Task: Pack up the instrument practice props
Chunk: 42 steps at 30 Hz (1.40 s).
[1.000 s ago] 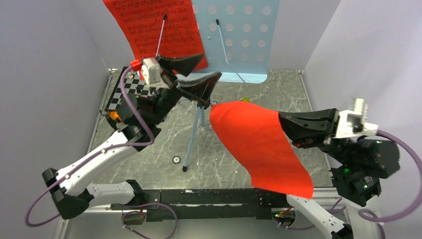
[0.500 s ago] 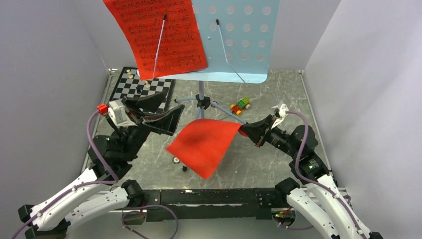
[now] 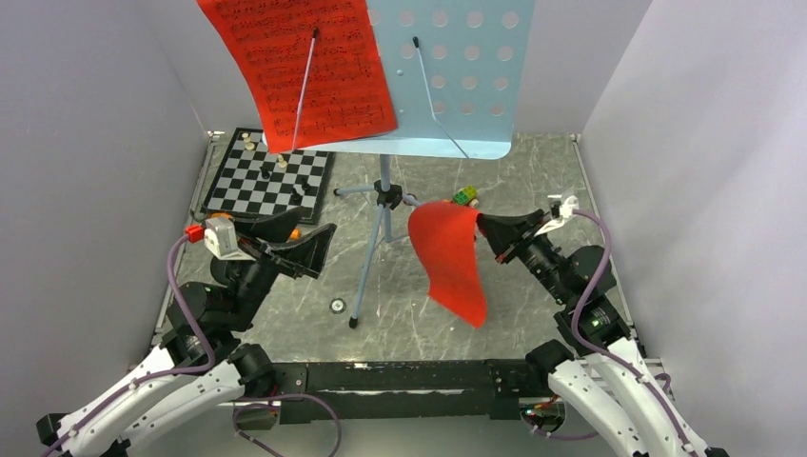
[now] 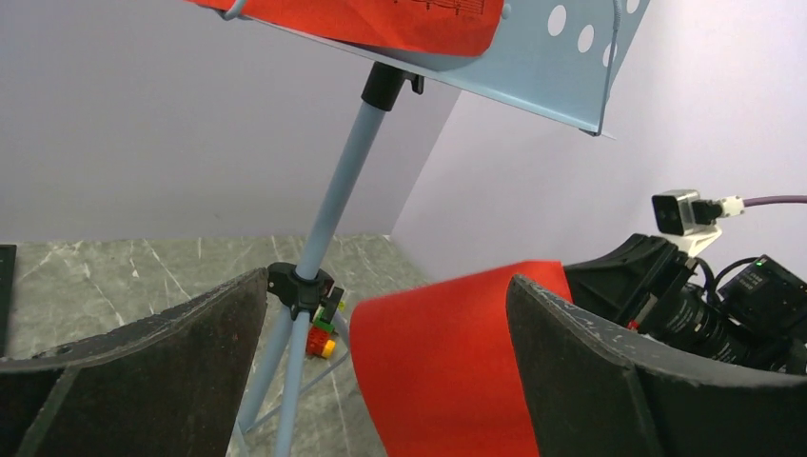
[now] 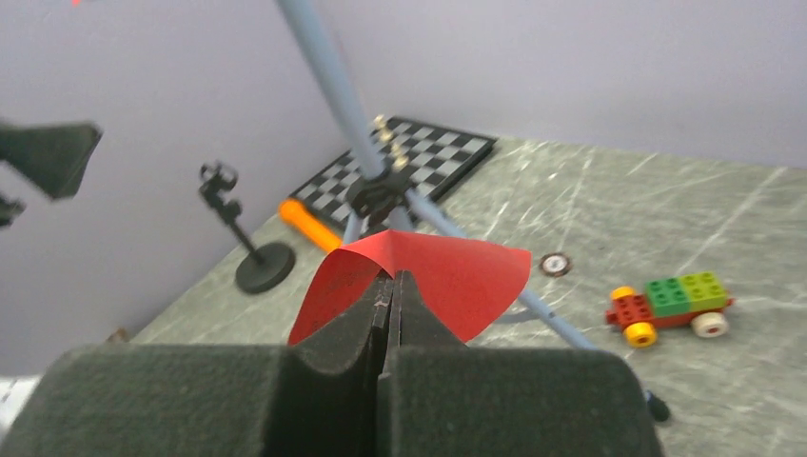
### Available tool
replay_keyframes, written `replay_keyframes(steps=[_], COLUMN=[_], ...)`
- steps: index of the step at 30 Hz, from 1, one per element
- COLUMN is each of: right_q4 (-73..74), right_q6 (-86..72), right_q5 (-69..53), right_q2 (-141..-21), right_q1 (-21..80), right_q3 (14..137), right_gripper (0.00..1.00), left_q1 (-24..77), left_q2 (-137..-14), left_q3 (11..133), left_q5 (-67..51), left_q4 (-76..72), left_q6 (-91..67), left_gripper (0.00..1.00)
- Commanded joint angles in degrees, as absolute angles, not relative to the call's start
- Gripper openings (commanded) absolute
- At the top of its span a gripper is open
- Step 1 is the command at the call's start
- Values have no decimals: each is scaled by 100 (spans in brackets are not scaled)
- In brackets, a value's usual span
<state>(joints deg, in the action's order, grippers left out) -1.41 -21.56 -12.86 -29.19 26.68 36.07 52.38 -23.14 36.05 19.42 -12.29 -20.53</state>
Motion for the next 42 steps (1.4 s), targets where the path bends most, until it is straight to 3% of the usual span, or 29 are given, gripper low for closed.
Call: replay_keyframes(steps=[1,8,15,29,31,37,42], right_q4=[-361,-796,-2403,-3051,-2541,1304,1245], right_q6=[-2102,-2476,-4457,-5710,-5560,-4835,-4741], right_q5=[-128,119,-2192,-3068,-3032,-2598,-2472], right_q2=[-2870,-3444,-4657,-7610,-7966,-10545,-10985], right_q1=[2531,1885,-691,-1397,-1397,-1646,-1788], right_q3=[4031,4208,4065,5843,6341,8465,8030], right_gripper=[0,0,0,0,0,0,0], left_q1=[5256,5262,5260,5258,5261,5250,5248], left_q2=[-2233,-2204,-1938,-1789,-1836,-2145,-2333], left_q3=[3595,3565,3318,2801,2730,2844,3004], left_q5=[2070,2057,2056,2369,2410,2478,2521], left_q4=[-1191,-1133,-1067,-1013,-1093,-954,-645], left_q6=[-2170,-2175,-2312,-2545,-2515,-2652,-2729], left_gripper=[99,99,99,99,99,99,99])
